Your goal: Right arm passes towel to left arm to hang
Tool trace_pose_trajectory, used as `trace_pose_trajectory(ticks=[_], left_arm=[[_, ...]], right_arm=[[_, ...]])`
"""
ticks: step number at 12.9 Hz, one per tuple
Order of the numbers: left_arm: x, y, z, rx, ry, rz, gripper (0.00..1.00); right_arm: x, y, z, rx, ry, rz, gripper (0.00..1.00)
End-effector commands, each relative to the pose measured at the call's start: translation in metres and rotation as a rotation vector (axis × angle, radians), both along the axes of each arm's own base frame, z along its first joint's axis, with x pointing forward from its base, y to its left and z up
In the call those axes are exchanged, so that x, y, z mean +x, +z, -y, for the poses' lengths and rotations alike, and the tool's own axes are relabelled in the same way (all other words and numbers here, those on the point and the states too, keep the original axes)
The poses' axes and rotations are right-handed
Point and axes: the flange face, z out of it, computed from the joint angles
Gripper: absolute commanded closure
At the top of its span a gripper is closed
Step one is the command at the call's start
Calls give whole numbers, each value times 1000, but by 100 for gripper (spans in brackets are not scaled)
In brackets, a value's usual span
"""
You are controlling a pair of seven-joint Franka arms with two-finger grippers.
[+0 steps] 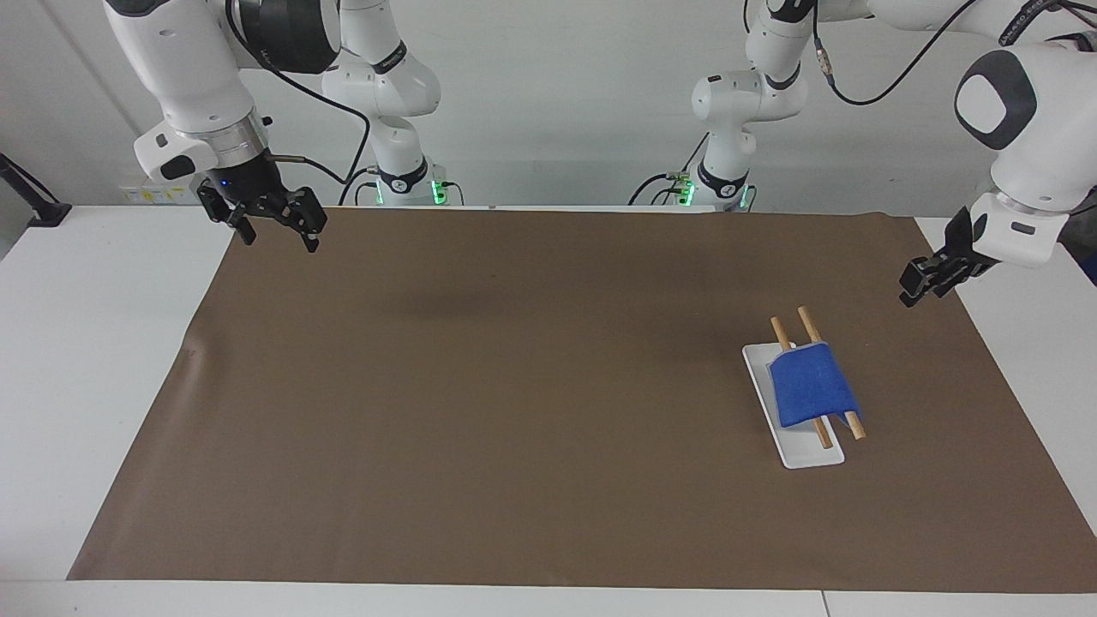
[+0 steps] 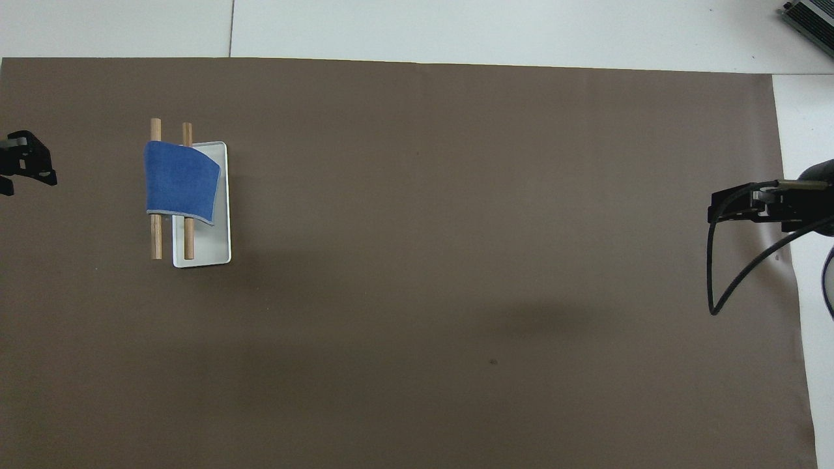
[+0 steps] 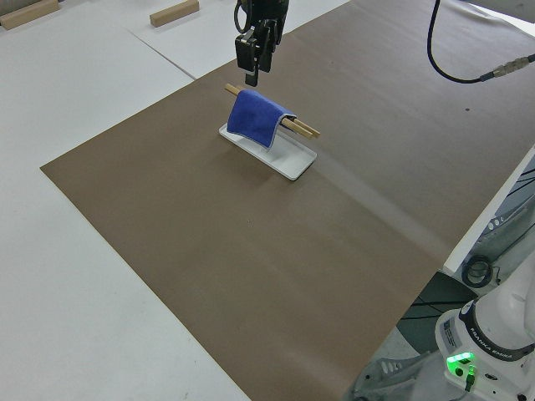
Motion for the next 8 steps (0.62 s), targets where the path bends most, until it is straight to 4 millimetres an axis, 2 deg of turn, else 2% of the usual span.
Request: trace_pose_trajectory(ticks=[1,2,4,7,8], left_arm=[[-7,8,4,6,-60,-14,42],[-10,14,6,4,-82,-4,40],[-14,19,6,3,-111,4,28],[-15,18,6,3,-121,16,0],[-16,15,6,3,-124,24,0]], right_arm=[[-5,0,3,10,14,-13,0],[-5,0,3,10,14,-13,0],[-5,0,3,10,14,-13,0],[-5,0,3,10,14,-13,0],[-5,0,3,10,14,-13,0]])
